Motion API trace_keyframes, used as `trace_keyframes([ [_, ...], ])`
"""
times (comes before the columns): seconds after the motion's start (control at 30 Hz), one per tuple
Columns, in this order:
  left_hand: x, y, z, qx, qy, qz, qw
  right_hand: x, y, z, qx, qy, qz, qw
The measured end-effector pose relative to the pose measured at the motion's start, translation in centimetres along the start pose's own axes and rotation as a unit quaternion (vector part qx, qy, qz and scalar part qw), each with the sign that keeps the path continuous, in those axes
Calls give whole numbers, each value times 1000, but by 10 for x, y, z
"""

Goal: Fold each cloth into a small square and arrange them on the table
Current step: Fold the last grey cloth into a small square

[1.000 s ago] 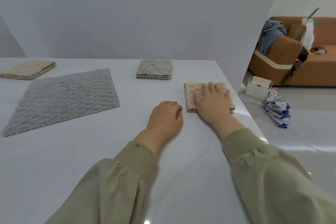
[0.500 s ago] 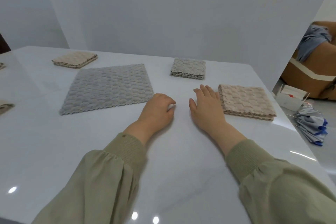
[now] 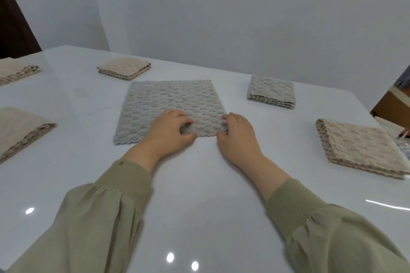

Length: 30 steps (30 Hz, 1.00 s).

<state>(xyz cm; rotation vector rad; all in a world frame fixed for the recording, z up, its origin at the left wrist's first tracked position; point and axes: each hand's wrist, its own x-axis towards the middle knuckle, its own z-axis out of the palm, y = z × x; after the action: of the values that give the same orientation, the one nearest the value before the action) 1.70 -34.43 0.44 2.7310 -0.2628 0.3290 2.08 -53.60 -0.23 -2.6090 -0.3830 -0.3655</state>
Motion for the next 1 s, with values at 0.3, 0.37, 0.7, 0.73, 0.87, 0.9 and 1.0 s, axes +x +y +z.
trace_keyframes([
  [0.3,11,-29,-8,-8,-20,85,996,29,-22,25,-67,-30,20,997],
  [0.37,12,-29,-5,-14,-1,88,996,24,-20,24,-73,-37,-3,997],
  [0.7,4,-22,-3,-27,38,65,997,21,-14,22,-42,9,-50,998],
  [0.73,3,-21,-3,-10,40,59,997,19,-14,19,-41,26,-37,998],
  [0.87,-2,-17,-6,29,27,26,999,2,-9,-4,24,148,64,987],
  [0.9,-4,-15,-8,11,25,28,999,-4,-5,-11,28,174,70,982],
  [1.0,-14,-2,-12,-42,-4,56,998,-21,8,-25,12,200,60,978],
])
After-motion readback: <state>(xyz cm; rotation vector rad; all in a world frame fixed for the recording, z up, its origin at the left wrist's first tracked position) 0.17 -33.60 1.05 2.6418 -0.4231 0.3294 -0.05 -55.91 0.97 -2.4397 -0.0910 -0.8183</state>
